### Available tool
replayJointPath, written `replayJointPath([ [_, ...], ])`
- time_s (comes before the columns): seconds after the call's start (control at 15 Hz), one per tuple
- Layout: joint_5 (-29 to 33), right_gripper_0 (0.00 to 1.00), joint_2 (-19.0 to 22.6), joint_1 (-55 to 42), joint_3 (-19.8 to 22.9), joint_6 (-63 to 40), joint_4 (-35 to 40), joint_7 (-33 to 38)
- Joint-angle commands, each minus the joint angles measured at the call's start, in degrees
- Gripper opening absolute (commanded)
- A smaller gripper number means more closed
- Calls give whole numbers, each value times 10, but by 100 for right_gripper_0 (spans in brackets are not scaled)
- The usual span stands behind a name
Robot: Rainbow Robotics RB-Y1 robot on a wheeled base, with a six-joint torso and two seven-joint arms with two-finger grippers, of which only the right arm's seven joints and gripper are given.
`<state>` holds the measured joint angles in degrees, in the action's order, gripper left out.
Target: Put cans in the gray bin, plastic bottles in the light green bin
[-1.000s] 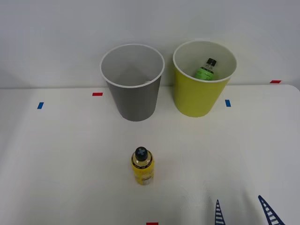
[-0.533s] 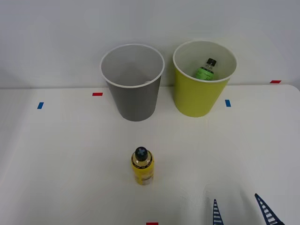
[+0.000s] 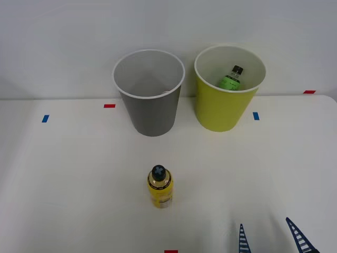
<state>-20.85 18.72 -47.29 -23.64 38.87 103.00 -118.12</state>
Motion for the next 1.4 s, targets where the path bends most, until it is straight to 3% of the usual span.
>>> replayJointPath([
  [0.07,0,100,0,0,0,0,0,0],
  [1.4,0,100,0,0,0,0,0,0],
])
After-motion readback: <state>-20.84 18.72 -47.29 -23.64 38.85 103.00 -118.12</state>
